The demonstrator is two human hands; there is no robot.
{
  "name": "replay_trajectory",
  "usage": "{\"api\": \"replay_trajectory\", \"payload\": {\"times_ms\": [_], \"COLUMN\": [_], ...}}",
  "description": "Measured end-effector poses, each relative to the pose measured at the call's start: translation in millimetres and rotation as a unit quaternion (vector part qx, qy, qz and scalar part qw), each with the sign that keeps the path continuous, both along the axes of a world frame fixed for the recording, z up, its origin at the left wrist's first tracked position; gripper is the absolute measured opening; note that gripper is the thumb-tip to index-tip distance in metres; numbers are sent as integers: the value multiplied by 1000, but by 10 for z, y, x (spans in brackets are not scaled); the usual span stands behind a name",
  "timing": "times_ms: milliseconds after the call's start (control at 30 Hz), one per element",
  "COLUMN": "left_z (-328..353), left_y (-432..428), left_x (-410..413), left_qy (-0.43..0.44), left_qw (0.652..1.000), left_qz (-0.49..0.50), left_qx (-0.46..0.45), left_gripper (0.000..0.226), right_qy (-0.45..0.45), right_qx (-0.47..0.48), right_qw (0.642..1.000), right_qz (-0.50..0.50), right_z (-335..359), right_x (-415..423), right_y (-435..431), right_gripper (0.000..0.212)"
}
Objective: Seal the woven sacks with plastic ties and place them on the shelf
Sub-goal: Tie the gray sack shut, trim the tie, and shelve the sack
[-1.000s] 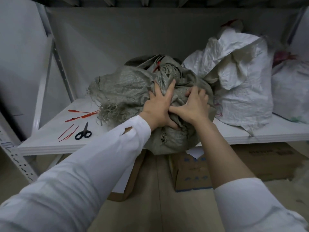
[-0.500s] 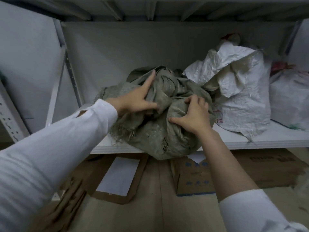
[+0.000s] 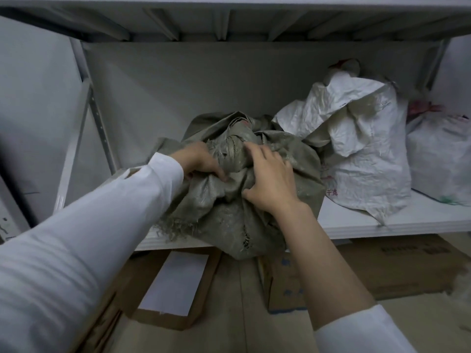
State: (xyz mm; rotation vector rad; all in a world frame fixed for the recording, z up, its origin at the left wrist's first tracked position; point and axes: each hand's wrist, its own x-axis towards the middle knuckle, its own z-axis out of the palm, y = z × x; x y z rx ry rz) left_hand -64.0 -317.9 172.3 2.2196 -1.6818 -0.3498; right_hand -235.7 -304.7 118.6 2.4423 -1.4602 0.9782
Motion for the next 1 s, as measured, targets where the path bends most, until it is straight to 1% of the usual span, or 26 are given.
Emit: {"api": "replay_trajectory", "payload": {"times_ms": [33, 67, 100, 133, 167, 233, 267, 300, 333, 367, 433, 467, 500, 567, 633, 700, 800, 867, 933, 1000], "left_z": [51, 108, 160, 208, 247, 270, 233, 150, 25, -135, -451, -569, -651, -699, -664, -624, -607, -648, -729, -785], "left_y": [7, 18, 15, 1, -16, -69, -91, -121, -147, -176, -207, -202, -193, -143, -46, 75, 319, 454, 552, 593], "left_x": [-6, -24, -32, -29, -11, 37, 45, 46, 26, -4, -49, -47, -36, -14, -35, -96, -221, -342, -493, -629], "left_qy": [-88, -168, -234, -281, -312, -328, -321, -307, -286, -262, -214, -196, -187, -185, -193, -212, -240, -257, -274, -283], "left_qw": [995, 980, 959, 938, 921, 898, 892, 895, 908, 927, 963, 972, 976, 978, 976, 970, 956, 943, 934, 933], "left_qz": [11, 19, 23, 24, 23, 27, 34, 42, 46, 41, 15, 6, 5, 9, 9, 0, -43, -101, -163, -187], "left_qx": [-46, -105, -160, -203, -234, -293, -317, -322, -304, -264, -160, -126, -109, -99, -100, -116, -161, -187, -160, -117], "left_gripper": [54, 40, 27, 20, 20, 29, 31, 32, 33, 36, 50, 55, 59, 79, 100, 109, 112, 117, 126, 136], "right_qy": [1, 2, 3, 4, 5, 7, 7, 10, 15, 22, 26, 21, 15, 11, 10, 1, -40, -83, -119, -149], "right_qx": [-2, -5, -7, -7, -6, -9, -13, -16, -16, -16, -14, -13, -11, -2, 9, 25, 119, 196, 242, 240], "right_qw": [1000, 1000, 1000, 1000, 1000, 1000, 1000, 1000, 1000, 1000, 999, 1000, 1000, 1000, 1000, 999, 983, 963, 951, 951], "right_qz": [-2, -5, -7, -9, -10, -8, -7, -8, -9, -13, -18, -16, -12, 1, 10, -21, -135, -168, -153, -130], "right_z": [-8, -16, -22, -27, -28, -24, -22, -27, -40, -58, -95, -106, -111, -106, -98, -93, -70, -73, -110, -161], "right_x": [-2, 0, -2, -8, -16, -34, -42, -46, -49, -53, -62, -67, -78, -107, -143, -186, -289, -380, -445, -473], "right_y": [-7, -21, -31, -42, -48, -48, -45, -42, -38, -39, -36, -25, -14, 18, 67, 122, 206, 220, 220, 202], "right_gripper": [93, 92, 91, 90, 90, 88, 86, 83, 79, 74, 63, 59, 58, 60, 68, 86, 116, 126, 134, 138]}}
